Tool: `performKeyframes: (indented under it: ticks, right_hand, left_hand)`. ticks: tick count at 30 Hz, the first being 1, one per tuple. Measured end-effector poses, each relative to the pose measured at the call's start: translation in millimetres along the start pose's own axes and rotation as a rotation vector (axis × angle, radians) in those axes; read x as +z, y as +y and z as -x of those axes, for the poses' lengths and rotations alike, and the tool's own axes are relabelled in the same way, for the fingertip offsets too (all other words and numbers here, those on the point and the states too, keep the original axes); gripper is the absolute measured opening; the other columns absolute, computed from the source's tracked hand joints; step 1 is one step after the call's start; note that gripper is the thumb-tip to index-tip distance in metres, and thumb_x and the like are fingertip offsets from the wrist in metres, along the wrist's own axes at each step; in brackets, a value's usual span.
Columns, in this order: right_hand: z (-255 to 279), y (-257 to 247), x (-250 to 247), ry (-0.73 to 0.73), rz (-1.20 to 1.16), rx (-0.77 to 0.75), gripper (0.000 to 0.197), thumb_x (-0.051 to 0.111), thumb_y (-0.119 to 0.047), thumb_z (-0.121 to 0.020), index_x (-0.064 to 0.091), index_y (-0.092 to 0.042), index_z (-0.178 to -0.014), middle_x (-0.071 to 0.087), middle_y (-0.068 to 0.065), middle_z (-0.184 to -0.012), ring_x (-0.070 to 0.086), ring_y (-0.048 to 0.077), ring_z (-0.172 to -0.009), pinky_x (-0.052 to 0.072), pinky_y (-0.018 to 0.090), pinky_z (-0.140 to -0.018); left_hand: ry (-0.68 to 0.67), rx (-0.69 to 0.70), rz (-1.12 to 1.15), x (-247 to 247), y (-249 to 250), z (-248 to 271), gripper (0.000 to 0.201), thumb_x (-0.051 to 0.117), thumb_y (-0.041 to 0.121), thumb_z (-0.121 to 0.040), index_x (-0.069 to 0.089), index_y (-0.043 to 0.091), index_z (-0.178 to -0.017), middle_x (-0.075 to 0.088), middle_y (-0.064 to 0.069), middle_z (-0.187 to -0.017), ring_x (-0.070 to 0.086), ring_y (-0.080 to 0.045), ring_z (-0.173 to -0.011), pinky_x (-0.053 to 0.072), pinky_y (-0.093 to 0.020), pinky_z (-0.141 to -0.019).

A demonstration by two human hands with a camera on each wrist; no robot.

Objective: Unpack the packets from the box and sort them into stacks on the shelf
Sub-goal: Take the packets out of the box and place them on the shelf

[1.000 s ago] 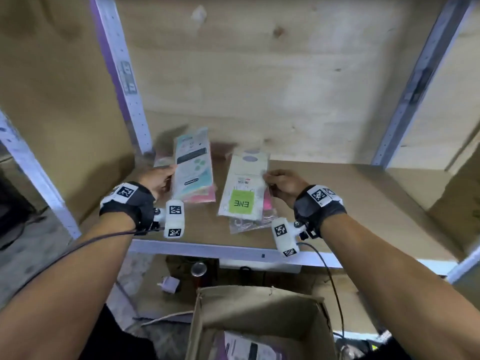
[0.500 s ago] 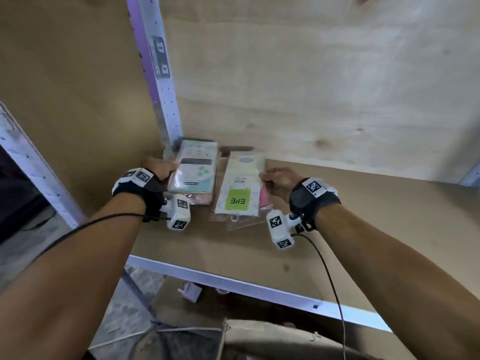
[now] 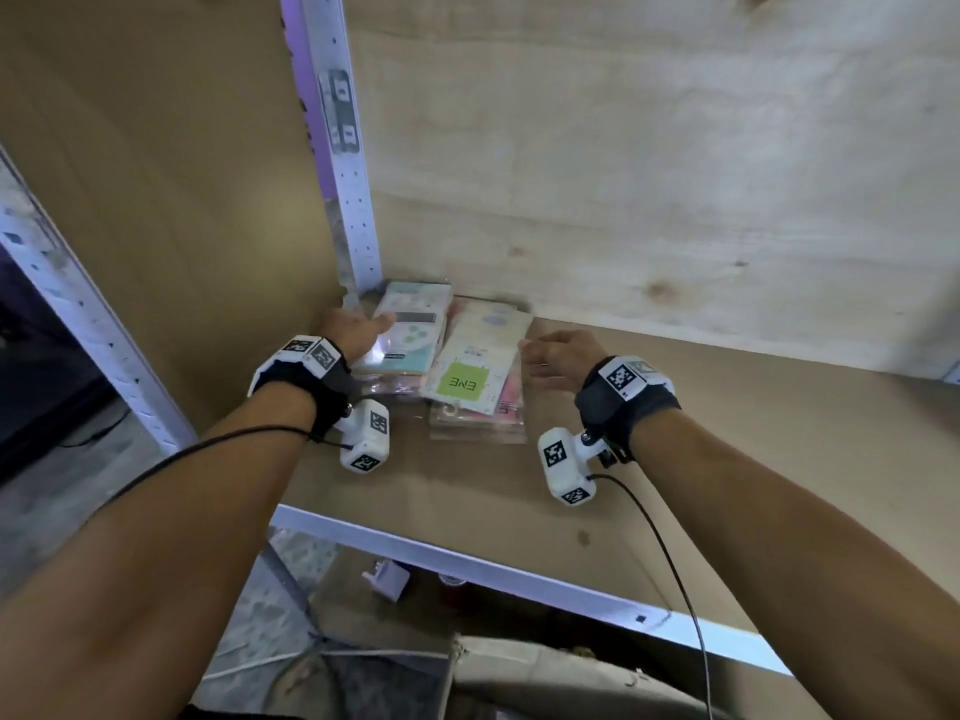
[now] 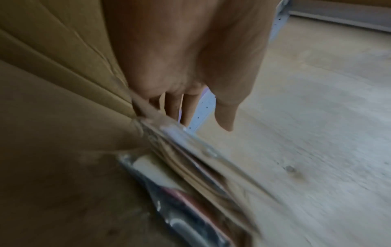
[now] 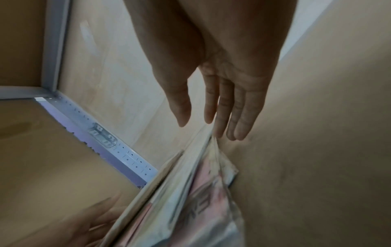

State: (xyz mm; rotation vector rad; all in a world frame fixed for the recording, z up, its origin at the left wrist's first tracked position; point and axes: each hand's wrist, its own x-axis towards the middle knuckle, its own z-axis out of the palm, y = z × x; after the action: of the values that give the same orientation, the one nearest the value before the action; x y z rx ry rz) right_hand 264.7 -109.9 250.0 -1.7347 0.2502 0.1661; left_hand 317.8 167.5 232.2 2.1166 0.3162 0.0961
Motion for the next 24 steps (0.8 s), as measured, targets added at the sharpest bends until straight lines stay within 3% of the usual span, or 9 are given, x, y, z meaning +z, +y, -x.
performKeyframes:
  ticks: [2,4,6,8,10,12,18,21,24]
  right_hand:
    - [20,-1,-11,-0.008,0.056,-0.029,0.011,0.071,-0.013,-0.089,0.065,-0.007,-0.096,0.062,0.015,-0.099,0.058,0.022,-0.088,0.056,0.038,-0.086]
    - [42,-1,-23,-0.039,0.066,-0.048,0.007,0.069,-0.01,-0.089,0.063,-0.01,-0.092,0.062,0.014,-0.099,0.06,0.023,-0.088,0.054,0.042,-0.093]
    - [68,0,-33,-0.074,0.066,-0.077,0.011,0.067,-0.005,-0.089,0.064,-0.007,-0.099,0.065,0.016,-0.099,0.063,0.025,-0.084,0.057,0.04,-0.088]
    - [99,3,-42,-0.093,0.078,-0.093,0.008,0.065,-0.002,-0.089,0.064,-0.008,-0.094,0.067,0.016,-0.094,0.065,0.025,-0.075,0.058,0.037,-0.078]
    - [130,9,-51,-0.103,0.102,-0.105,0.007,0.062,-0.002,-0.09,0.062,-0.008,-0.092,0.068,0.014,-0.086,0.064,0.023,-0.068,0.058,0.033,-0.071]
    - [160,18,-59,-0.118,0.163,-0.116,0.007,0.061,-0.002,-0.091,0.062,-0.007,-0.096,0.068,0.012,-0.08,0.063,0.021,-0.064,0.057,0.031,-0.067]
    - [243,57,-85,-0.147,0.307,-0.141,0.012,0.059,0.0,-0.089,0.062,-0.011,-0.084,0.069,0.008,-0.076,0.065,0.019,-0.061,0.058,0.031,-0.067]
    - [273,75,-95,-0.156,0.353,-0.143,0.013,0.059,-0.001,-0.089,0.062,-0.011,-0.082,0.069,0.008,-0.075,0.066,0.017,-0.059,0.058,0.028,-0.062]
    - [290,94,-103,-0.155,0.362,-0.119,0.013,0.059,0.0,-0.089,0.062,-0.009,-0.081,0.069,0.008,-0.073,0.067,0.017,-0.056,0.057,0.024,-0.055]
  left_hand:
    - [-0.003,0.031,-0.056,-5,4,16,0.053,0.064,0.04,-0.094,0.066,-0.009,-0.113,0.067,-0.024,-0.12,0.063,-0.038,-0.112,0.048,-0.045,-0.101]
    - [0.009,0.077,-0.107,-11,9,36,0.047,0.062,0.042,-0.095,0.068,-0.001,-0.113,0.067,-0.021,-0.121,0.062,-0.038,-0.112,0.046,-0.045,-0.103]
    - [0.05,0.134,-0.173,-16,12,58,0.037,0.062,0.04,-0.094,0.071,0.008,-0.111,0.068,-0.016,-0.122,0.061,-0.036,-0.113,0.041,-0.045,-0.108]
    - [0.106,0.197,-0.171,-17,15,85,0.029,0.065,0.035,-0.091,0.073,0.016,-0.111,0.069,-0.01,-0.122,0.062,-0.031,-0.113,0.041,-0.039,-0.108]
    - [0.146,0.278,-0.056,-13,18,115,0.023,0.069,0.025,-0.089,0.075,0.015,-0.109,0.072,-0.008,-0.117,0.065,-0.022,-0.104,0.045,-0.028,-0.099]
    - [0.141,0.359,0.084,-6,20,152,0.015,0.071,0.017,-0.089,0.075,0.012,-0.102,0.073,-0.011,-0.111,0.064,-0.018,-0.098,0.048,-0.027,-0.094]
    - [-0.158,0.412,0.147,23,16,262,0.004,0.067,0.024,-0.093,0.069,0.02,-0.091,0.07,-0.002,-0.088,0.062,-0.015,-0.079,0.051,-0.03,-0.08]
    - [-0.267,0.438,0.144,41,9,306,0.008,0.064,0.022,-0.096,0.069,0.016,-0.096,0.065,-0.001,-0.076,0.057,-0.004,-0.059,0.049,-0.015,-0.062]
    - [-0.357,0.377,0.136,61,-4,335,0.014,0.063,0.021,-0.097,0.065,0.016,-0.085,0.064,-0.005,-0.074,0.056,-0.006,-0.054,0.046,-0.01,-0.052]
